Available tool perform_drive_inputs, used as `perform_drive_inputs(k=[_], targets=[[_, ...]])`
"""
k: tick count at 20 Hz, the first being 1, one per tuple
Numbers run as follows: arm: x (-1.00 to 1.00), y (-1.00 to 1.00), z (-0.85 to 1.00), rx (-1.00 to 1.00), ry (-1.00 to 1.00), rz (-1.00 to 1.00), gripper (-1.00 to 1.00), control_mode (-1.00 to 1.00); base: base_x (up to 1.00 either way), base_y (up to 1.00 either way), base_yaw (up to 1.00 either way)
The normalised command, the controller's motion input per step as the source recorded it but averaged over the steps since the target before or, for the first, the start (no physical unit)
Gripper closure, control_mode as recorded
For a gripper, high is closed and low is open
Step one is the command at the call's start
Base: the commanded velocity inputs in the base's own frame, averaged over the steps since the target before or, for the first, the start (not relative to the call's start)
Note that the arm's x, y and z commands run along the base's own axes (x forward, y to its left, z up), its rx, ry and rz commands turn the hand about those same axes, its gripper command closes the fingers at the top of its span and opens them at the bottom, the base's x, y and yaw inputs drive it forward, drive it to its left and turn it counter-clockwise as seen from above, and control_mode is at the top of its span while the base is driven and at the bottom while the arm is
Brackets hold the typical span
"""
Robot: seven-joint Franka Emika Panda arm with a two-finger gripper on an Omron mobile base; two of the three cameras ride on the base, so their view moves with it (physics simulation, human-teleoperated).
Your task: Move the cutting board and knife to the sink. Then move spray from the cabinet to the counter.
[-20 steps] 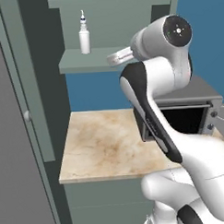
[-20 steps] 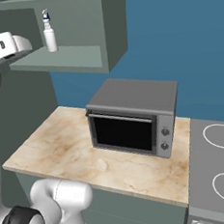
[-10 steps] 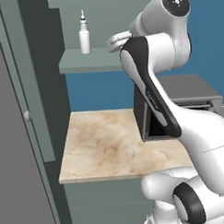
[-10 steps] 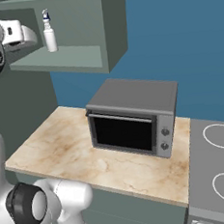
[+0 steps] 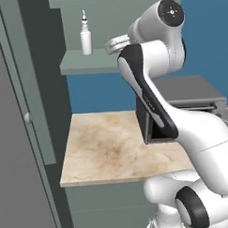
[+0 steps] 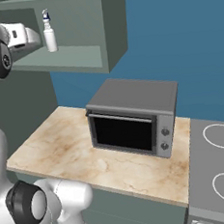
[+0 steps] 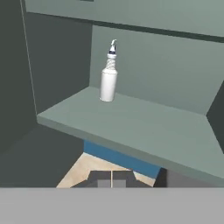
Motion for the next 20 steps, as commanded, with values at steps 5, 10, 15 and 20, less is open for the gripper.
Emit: perform_drive_inputs(k=[5, 10, 15, 20], targets=[[0.34, 0.00, -0.06, 0.03, -0.02, -0.01, 1.00, -1.00, 0.00, 0.00, 0.00], [0.37, 0.11, 0.00, 0.10, 0.03, 0.00, -1.00, -1.00, 0.00, 0.00, 0.00], [0.34, 0.12, 0.01, 0.09, 0.07, 0.00, -1.00, -1.00, 0.00, 0.00, 0.00], [0.27, 0.11, 0.00, 0.03, 0.06, 0.00, -1.00, -1.00, 0.00, 0.00, 0.00]])
